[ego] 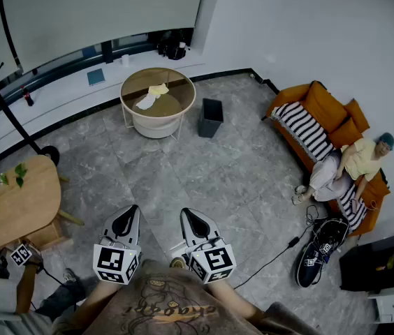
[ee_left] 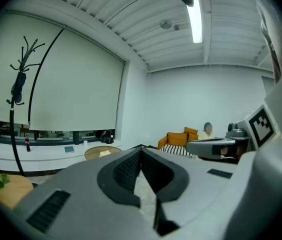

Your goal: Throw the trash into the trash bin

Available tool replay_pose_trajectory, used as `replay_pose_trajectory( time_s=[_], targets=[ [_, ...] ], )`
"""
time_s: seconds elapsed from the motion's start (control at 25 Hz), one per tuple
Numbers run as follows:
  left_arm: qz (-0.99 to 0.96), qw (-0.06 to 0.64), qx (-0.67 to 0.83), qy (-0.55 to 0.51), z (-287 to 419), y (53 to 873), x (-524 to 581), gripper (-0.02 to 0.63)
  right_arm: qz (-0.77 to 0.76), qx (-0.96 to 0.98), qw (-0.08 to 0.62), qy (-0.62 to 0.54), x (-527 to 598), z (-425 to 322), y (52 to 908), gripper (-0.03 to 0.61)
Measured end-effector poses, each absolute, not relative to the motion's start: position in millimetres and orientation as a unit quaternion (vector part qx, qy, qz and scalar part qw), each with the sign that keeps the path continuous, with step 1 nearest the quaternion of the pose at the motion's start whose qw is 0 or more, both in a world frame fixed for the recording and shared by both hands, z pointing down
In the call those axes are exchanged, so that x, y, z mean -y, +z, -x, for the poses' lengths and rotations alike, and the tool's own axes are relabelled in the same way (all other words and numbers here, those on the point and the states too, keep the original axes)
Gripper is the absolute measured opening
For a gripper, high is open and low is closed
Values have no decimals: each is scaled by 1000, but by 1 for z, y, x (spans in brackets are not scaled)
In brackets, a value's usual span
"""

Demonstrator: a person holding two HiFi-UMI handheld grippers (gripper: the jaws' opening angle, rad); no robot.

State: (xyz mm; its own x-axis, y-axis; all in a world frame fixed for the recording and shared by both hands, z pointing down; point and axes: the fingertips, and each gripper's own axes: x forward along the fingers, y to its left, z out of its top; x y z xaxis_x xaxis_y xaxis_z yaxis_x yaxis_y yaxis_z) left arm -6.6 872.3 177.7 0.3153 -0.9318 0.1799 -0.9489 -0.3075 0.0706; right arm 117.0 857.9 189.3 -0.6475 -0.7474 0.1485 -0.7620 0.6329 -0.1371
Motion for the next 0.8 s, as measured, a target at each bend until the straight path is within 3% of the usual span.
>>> replay_pose_trajectory(
  time_s=[0.8],
  targets=[
    [-832, 93, 545, 50, 38, 192, -857, 18, -439, 892, 25, 102, -860, -83, 204, 17]
  ],
)
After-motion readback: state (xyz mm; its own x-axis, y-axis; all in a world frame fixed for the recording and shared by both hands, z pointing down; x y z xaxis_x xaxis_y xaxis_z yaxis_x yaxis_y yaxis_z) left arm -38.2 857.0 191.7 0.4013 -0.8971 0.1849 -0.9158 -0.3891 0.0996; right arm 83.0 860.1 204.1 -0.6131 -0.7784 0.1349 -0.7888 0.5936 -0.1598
